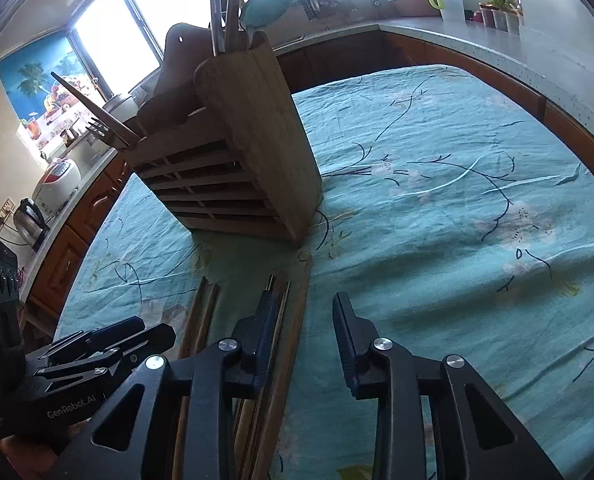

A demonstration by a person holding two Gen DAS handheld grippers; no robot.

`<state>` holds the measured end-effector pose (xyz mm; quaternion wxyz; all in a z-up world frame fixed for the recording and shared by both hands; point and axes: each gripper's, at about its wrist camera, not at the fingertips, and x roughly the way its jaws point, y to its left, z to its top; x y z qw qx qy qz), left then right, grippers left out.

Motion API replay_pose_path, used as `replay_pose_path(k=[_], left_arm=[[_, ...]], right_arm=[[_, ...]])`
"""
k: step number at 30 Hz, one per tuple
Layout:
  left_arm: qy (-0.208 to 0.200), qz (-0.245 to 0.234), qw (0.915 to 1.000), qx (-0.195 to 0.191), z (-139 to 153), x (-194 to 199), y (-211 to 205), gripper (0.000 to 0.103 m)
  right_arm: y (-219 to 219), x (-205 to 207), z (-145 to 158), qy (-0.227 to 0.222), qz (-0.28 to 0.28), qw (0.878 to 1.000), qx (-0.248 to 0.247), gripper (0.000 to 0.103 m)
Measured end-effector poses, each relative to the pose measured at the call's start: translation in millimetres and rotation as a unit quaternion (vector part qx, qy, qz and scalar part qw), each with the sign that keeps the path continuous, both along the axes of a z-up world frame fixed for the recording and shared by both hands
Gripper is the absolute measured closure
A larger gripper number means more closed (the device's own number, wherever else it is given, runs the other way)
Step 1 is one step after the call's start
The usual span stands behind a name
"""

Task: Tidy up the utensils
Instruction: 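Grasp a wooden chopstick with the left gripper while the right gripper grasps another chopstick, then lift both chopsticks and lower them into the wooden holder, both grippers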

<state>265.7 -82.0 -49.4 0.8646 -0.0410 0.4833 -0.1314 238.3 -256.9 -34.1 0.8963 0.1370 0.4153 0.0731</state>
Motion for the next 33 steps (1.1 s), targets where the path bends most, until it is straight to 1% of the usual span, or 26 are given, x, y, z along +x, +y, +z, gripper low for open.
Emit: replay_pose_path(k=[1, 5, 6, 12, 14, 15, 16, 17, 18, 20, 21, 23, 27, 29, 33], left_arm=[[0.002, -0.003, 1.0000, 0.004, -1.5, 1.8, -1.8, 0.049], [-0.007, -0.011, 0.9995, 0.028, -2.2, 5.6, -9.3, 0.053], [-0.008, -0.013, 0.9993, 0.033, -2.9, 7.2, -11.4, 0.054], [-0.015, -0.025, 0.9974, 0.066, -5.2, 14.9, -28.1, 0.055], [-0.025, -0.027, 0.9962, 0.079, -6.9, 16.4, -36.1, 0.059], [-0.032, -0.031, 0.9952, 0.087, -7.9, 16.3, -40.5, 0.066], [-0.036, -0.037, 0.9949, 0.087, -7.7, 16.0, -43.9, 0.078], [-0.036, -0.043, 0.9949, 0.084, -7.3, 15.9, -46.1, 0.085], [-0.035, -0.046, 0.9947, 0.085, -6.9, 16.0, -47.6, 0.095], [-0.037, -0.047, 0.9939, 0.092, -6.8, 16.5, -50.8, 0.095], [-0.037, -0.047, 0.9941, 0.090, -6.7, 16.6, -50.5, 0.096], [-0.033, -0.043, 0.9958, 0.073, -5.2, 16.8, -44.8, 0.097], [-0.032, -0.027, 0.9990, 0.014, 7.9, 8.5, -15.9, 0.098], [-0.040, -0.022, 0.9989, -0.010, 19.5, 0.2, -5.6, 0.098], [-0.063, -0.022, 0.9969, -0.043, 45.0, -23.0, 15.3, 0.099]], right_arm=[[0.4, 2.4, -1.8, 0.003, 0.001, 1.000, -0.003, 0.075], [3.4, 9.6, -9.7, 0.019, 0.006, 1.000, -0.013, 0.081], [4.2, 10.1, -10.3, 0.017, 0.006, 1.000, -0.017, 0.083], [13.5, 16.9, -10.7, 0.016, 0.013, 0.999, -0.044, 0.083], [20.6, 19.4, -11.2, 0.011, 0.019, 0.998, -0.067, 0.083], [23.6, 20.7, -10.9, 0.009, 0.021, 0.997, -0.076, 0.083], [26.5, 22.5, -11.4, 0.009, 0.025, 0.996, -0.080, 0.083], [27.7, 23.6, -11.4, 0.009, 0.028, 0.996, -0.082, 0.086], [28.3, 23.4, -11.9, 0.010, 0.030, 0.996, -0.085, 0.096], [29.7, 23.2, -13.0, 0.013, 0.031, 0.995, -0.093, 0.096], [29.5, 22.8, -13.0, 0.013, 0.032, 0.995, -0.091, 0.096], [24.2, 20.8, -12.5, 0.017, 0.031, 0.997, -0.067, 0.097], [6.8, 6.0, -4.0, 0.008, 0.017, 1.000, -0.024, 0.098], [-2.3, -5.9, 6.2, -0.004, 0.011, 1.000, -0.004, 0.098], [-15.3, -29.3, 34.7, -0.040, 0.006, 0.999, 0.016, 0.098]])
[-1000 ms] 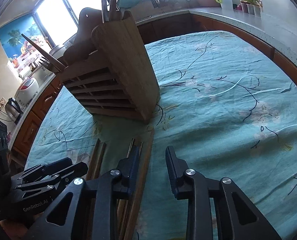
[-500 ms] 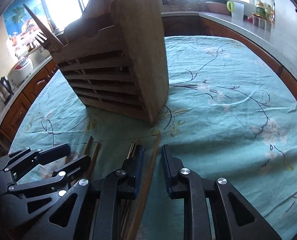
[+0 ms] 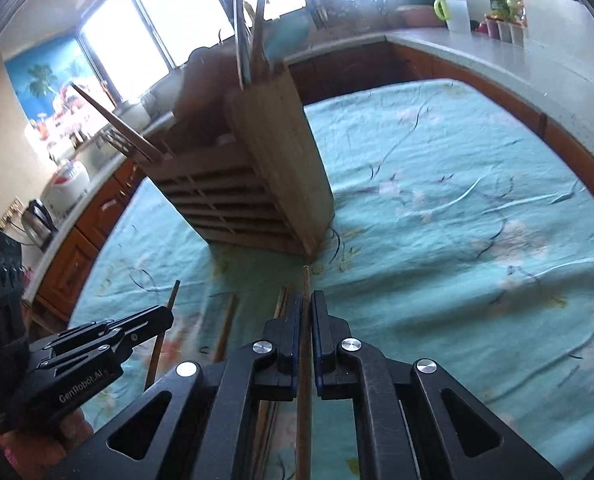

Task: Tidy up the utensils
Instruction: 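Lift both chopsticks and lower them into the wooden holder, both grippers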

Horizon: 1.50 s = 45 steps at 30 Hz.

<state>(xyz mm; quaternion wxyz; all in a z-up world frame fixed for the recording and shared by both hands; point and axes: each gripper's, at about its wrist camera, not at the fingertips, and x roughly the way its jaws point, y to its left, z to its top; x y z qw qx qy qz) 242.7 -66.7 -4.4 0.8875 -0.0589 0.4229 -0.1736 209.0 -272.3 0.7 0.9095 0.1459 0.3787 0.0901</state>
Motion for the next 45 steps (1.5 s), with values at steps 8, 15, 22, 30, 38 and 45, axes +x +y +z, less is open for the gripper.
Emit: replay_pose_path(k=[8, 15, 22, 30, 38, 45], left_arm=[[-0.043, 0.006, 0.9973, -0.059, 54.8, -38.8, 24.4, 0.099], [-0.094, 0.014, 0.9923, -0.079, 97.5, -62.2, 42.5, 0.099], [-0.129, 0.022, 0.9877, -0.085, 121.4, -68.9, 50.9, 0.099], [-0.153, 0.032, 0.9837, -0.089, 138.7, -68.6, 58.3, 0.099], [-0.183, 0.042, 0.9780, -0.091, 159.0, -56.7, 59.8, 0.099], [-0.228, 0.056, 0.9679, -0.089, 184.0, -39.1, 59.4, 0.099]], right_arm=[[-1.8, -40.9, 60.2, -0.071, -0.003, 0.997, 0.019, 0.098], [-0.9, -64.0, 109.5, -0.138, -0.005, 0.990, 0.025, 0.098], [-0.9, -68.1, 140.6, -0.179, -0.010, 0.984, 0.022, 0.098], [-0.2, -64.2, 149.5, -0.189, -0.012, 0.982, 0.021, 0.098], [-1.1, -55.9, 159.5, -0.210, -0.021, 0.977, 0.014, 0.098], [3.9, -39.5, 170.9, -0.231, -0.026, 0.973, 0.004, 0.098]])
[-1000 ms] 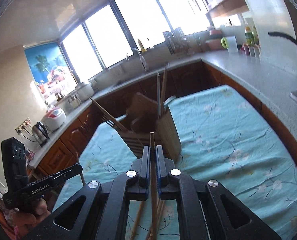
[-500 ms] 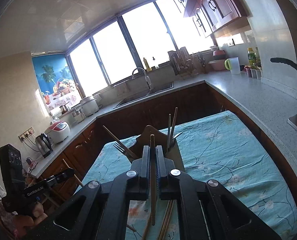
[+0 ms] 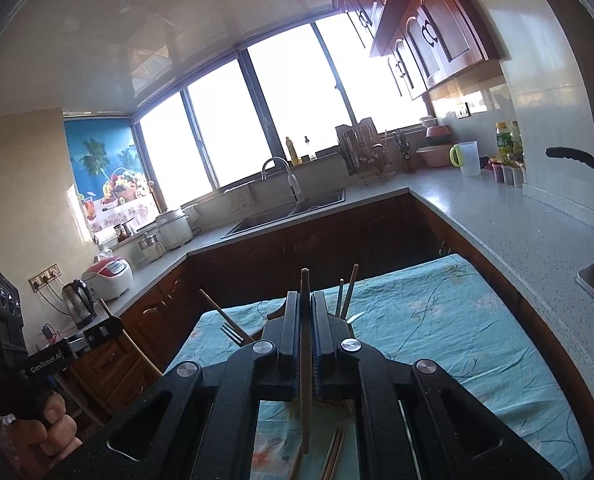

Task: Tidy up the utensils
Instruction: 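Lift both chopsticks and lower them into the wooden holder, both grippers, then open both grippers to release the chopsticks and withdraw from the holder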

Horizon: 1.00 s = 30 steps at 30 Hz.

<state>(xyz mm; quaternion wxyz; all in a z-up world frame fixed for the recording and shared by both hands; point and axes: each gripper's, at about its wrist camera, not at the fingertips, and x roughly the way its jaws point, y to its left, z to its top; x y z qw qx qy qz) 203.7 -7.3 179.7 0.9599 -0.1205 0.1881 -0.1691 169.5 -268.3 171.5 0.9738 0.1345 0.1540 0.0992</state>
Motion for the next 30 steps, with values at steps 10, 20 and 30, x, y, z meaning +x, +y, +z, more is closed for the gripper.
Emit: replay_pose_path(k=[10, 20, 30], left_arm=[[-0.063, 0.042, 0.9971, -0.002, 33.8, 53.0, -13.1, 0.099], [-0.035, 0.077, 0.9964, -0.004, -10.3, 99.6, -22.6, 0.099], [0.017, 0.053, 0.9984, 0.010, -61.1, 96.4, -30.3, 0.098]], right_arm=[[2.1, 36.3, 30.7, -0.055, -0.025, 0.998, -0.002, 0.098], [11.5, 76.8, 7.3, -0.056, -0.041, 0.997, -0.029, 0.098], [14.3, 83.4, -45.9, 0.000, -0.035, 0.999, -0.022, 0.098]])
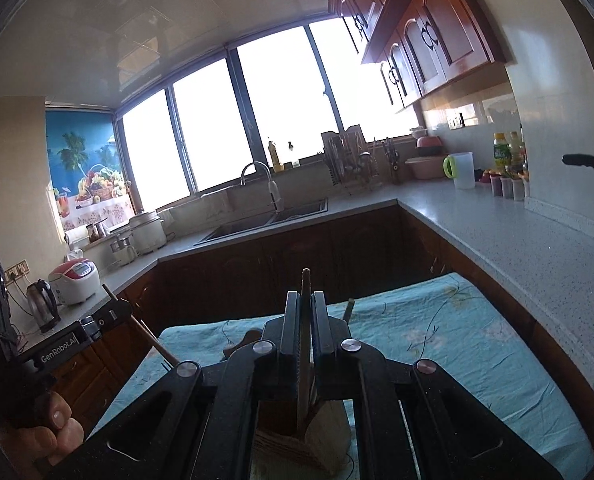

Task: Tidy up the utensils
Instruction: 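Open both grippers to release the chopsticks and withdraw from the holder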

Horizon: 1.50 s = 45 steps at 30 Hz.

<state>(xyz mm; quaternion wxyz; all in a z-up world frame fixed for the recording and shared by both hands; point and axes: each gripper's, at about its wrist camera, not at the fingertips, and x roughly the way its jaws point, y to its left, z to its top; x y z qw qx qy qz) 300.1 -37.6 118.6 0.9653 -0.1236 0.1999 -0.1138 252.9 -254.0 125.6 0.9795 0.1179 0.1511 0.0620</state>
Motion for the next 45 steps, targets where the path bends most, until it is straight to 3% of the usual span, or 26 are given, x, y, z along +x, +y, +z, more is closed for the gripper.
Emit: replay_pose_path(k=[5, 19, 23, 25, 27, 30, 31, 33, 35, 38, 45], left_arm=[[0.022, -0.011, 0.9997, 0.006, -13.8, 2.1, -5.4, 0.098], [0.038, -0.016, 0.9990, 0.015, -12.0, 3.9, -9.0, 0.098], [0.039, -0.022, 0.9990, 0.001, -6.3, -0.3, -4.2, 0.094], [0.033, -0.023, 0.9992, -0.009, -1.5, -6.8, -0.1, 0.081], [0.026, -0.020, 0.9993, -0.015, 3.7, -15.4, 3.3, 0.068], [0.017, -0.016, 0.9994, -0.024, 10.1, -29.5, 8.9, 0.053], [0.017, -0.012, 0.9994, -0.026, 11.3, -34.5, 11.4, 0.040], [0.014, 0.002, 0.9994, -0.030, 12.1, -45.7, 17.5, 0.023], [0.008, 0.012, 0.9994, -0.033, 10.8, -58.4, 24.6, 0.021], [0.014, 0.021, 0.9991, -0.033, 2.4, -74.1, 32.7, 0.017], [0.057, 0.026, 0.9977, -0.026, -31.0, -103.0, 40.5, 0.017]], right_arm=[[-1.7, 7.3, -15.3, 0.033, 0.009, 0.999, 0.006, 0.098], [-5.3, 9.8, -14.2, 0.043, 0.009, 0.999, 0.022, 0.098], [-8.5, 8.6, -13.1, 0.045, 0.012, 0.998, 0.036, 0.090], [-11.8, 3.9, -9.8, 0.040, 0.009, 0.998, 0.038, 0.084], [-16.3, -2.9, -4.6, 0.030, 0.008, 0.998, 0.046, 0.065], [-20.7, -16.0, 4.9, 0.011, 0.000, 0.999, 0.051, 0.047], [-22.6, -21.2, 7.9, 0.004, -0.001, 0.999, 0.053, 0.043], [-26.0, -31.4, 12.5, -0.010, -0.003, 0.998, 0.058, 0.017], [-29.5, -43.8, 15.0, -0.024, -0.008, 0.998, 0.062, 0.000], [-32.2, -60.3, 12.3, -0.026, -0.010, 0.998, 0.058, 0.000], [-39.0, -91.1, -19.2, 0.015, -0.013, 0.998, 0.054, 0.000]])
